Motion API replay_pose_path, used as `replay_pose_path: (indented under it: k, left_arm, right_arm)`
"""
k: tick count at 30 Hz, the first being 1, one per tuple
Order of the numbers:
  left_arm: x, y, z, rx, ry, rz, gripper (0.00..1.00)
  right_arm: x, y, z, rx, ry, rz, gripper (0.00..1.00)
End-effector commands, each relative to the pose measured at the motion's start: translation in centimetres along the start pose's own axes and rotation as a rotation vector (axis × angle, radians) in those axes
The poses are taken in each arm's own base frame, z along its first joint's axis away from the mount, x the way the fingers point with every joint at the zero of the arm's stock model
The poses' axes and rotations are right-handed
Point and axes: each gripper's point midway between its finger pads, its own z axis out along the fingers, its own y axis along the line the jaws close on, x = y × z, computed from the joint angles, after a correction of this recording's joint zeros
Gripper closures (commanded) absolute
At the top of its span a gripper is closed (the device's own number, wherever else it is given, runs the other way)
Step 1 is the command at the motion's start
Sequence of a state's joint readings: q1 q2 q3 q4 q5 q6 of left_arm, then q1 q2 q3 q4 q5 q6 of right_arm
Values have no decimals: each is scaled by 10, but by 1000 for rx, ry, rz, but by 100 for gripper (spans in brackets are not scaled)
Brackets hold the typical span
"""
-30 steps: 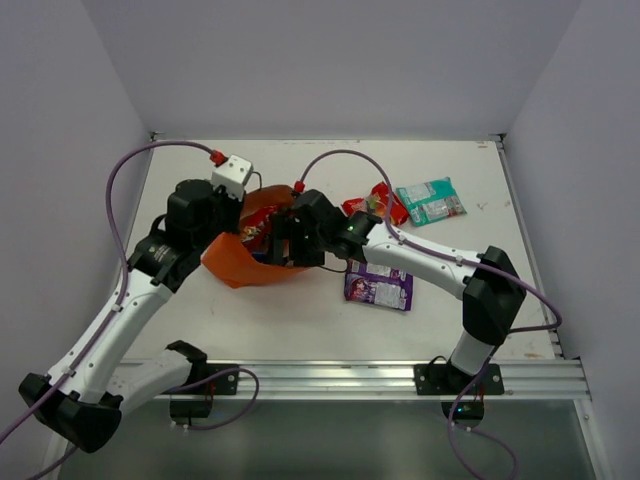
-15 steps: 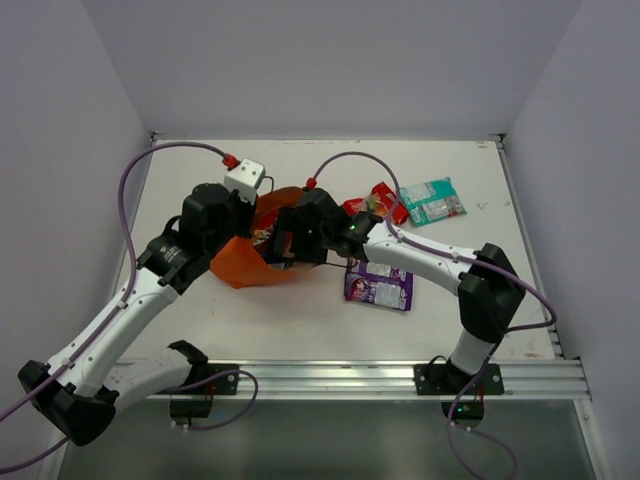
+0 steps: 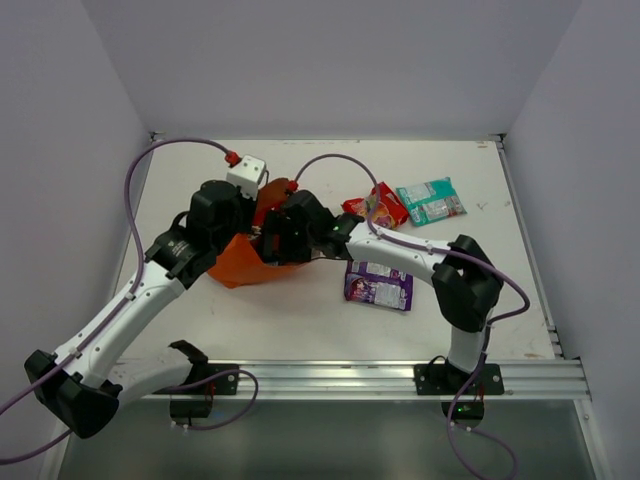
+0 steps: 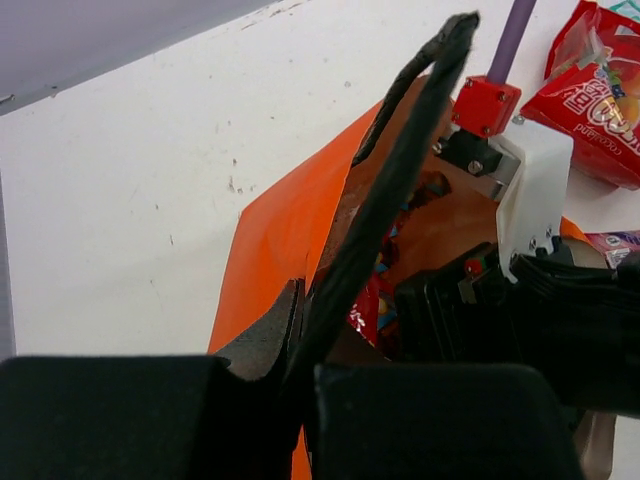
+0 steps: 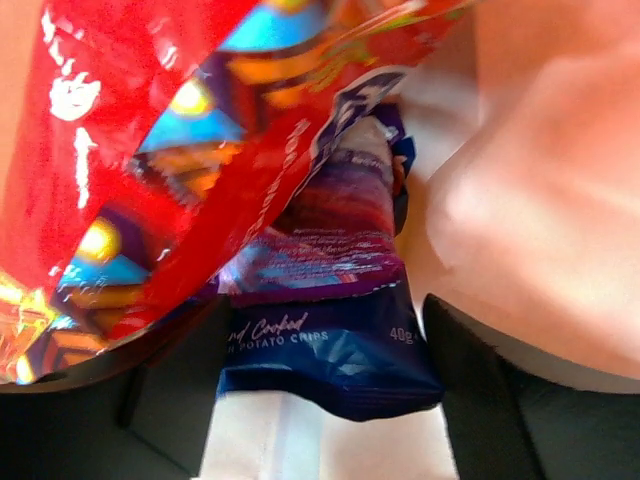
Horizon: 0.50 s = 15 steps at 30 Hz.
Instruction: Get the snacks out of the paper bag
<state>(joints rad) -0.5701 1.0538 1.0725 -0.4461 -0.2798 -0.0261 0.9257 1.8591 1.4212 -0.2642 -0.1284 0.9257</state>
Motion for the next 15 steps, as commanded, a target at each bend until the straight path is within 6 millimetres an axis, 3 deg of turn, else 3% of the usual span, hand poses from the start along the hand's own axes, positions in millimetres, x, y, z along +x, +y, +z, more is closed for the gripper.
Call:
replay_pose_path:
  k: [1,7,12,15]
  left_arm:
    - [-41,11,-3,-62,-133,-55,100]
    - [-40,13,-3,-71,-145,-61,100]
    - [-37,19,-8,-95,-147,-47,100]
    - [-32,21,-10,-103,-144,-42,100]
  right_arm:
    - [24,20,2,-71,97,-91,25]
    - [34,25,14,-91,161,-122,55]
    - [26,25,9,-79,120,-168,99]
    - [11,34,-6,-87,50,-215,100]
